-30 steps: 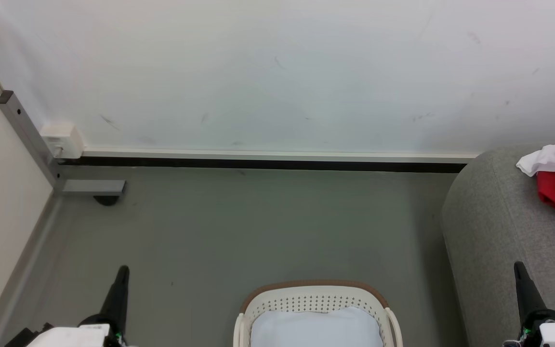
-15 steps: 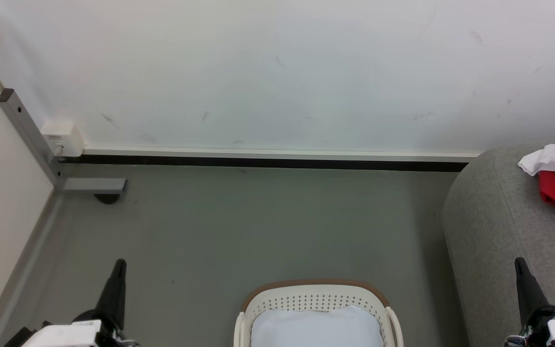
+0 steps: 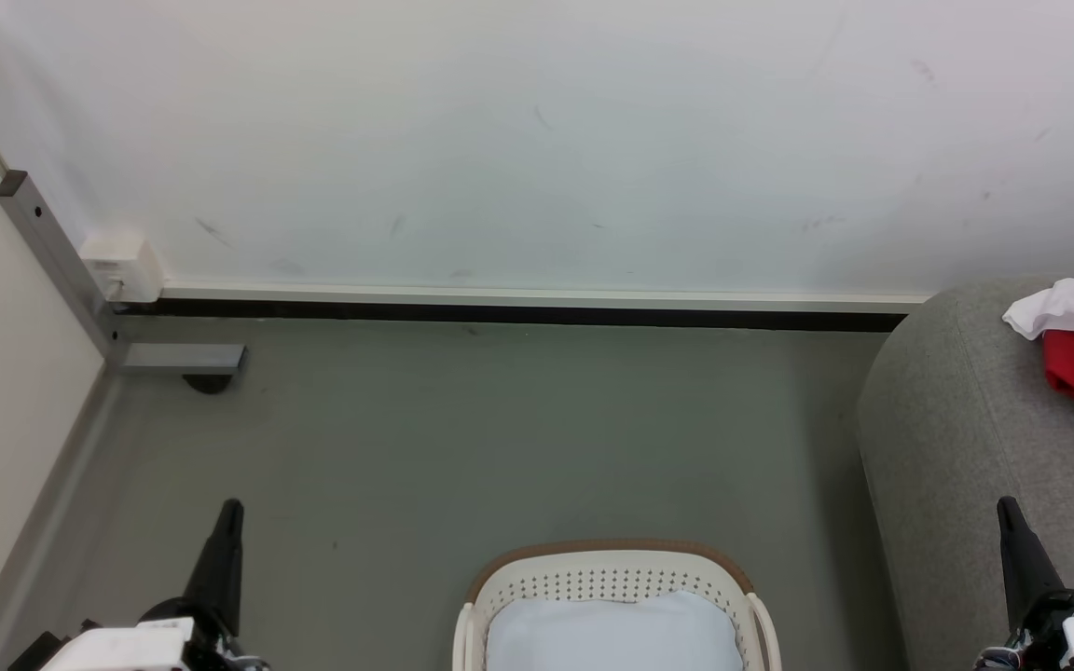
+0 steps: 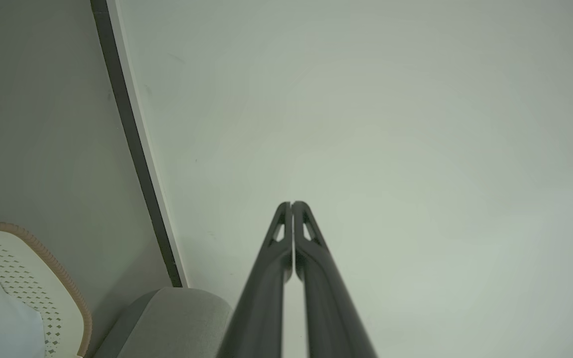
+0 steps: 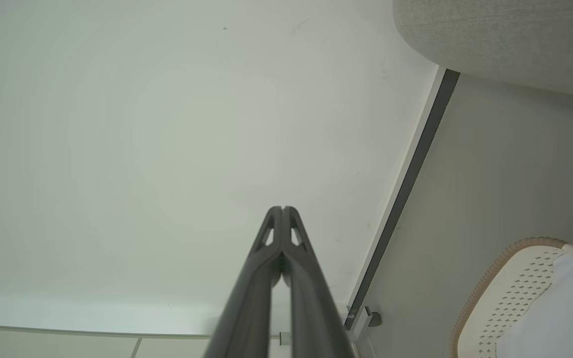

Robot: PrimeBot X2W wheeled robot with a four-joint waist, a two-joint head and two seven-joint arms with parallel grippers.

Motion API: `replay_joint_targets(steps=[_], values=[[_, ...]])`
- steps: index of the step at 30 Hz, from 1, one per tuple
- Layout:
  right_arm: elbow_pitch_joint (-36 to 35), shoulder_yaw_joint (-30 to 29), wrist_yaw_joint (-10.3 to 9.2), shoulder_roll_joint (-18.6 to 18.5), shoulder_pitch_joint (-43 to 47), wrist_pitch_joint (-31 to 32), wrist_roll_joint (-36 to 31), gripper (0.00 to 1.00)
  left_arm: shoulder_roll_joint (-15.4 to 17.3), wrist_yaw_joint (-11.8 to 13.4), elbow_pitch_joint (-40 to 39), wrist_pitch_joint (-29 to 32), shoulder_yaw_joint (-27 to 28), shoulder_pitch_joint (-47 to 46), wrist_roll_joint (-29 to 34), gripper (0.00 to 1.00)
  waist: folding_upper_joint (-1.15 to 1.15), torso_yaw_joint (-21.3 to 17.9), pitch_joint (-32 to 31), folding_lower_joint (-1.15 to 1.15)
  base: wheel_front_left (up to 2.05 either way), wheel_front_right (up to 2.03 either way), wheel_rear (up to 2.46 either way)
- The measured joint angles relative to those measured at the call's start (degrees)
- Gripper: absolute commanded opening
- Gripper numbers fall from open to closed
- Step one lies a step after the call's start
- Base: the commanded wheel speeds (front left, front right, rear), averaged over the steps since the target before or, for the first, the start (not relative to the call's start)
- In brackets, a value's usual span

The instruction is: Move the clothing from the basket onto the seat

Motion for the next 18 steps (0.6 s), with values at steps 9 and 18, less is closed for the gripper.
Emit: replay_joint_targets(steps=[9, 18], values=[[0.0, 0.0, 0.0, 0.0, -0.01, 0.0, 0.0, 0.0, -0.01, 0.0, 0.0, 0.0, 0.0, 0.0, 0.0, 0.0, 0.0, 0.0, 0.0, 0.0, 0.0, 0.0, 0.0], [0.0, 0.0, 0.0, 0.0, -0.01, 0.0, 0.0, 0.0, -0.01, 0.0, 0.0, 0.0, 0.0, 0.0, 0.0, 0.0, 0.0, 0.0, 0.0, 0.0, 0.0, 0.0, 0.0]])
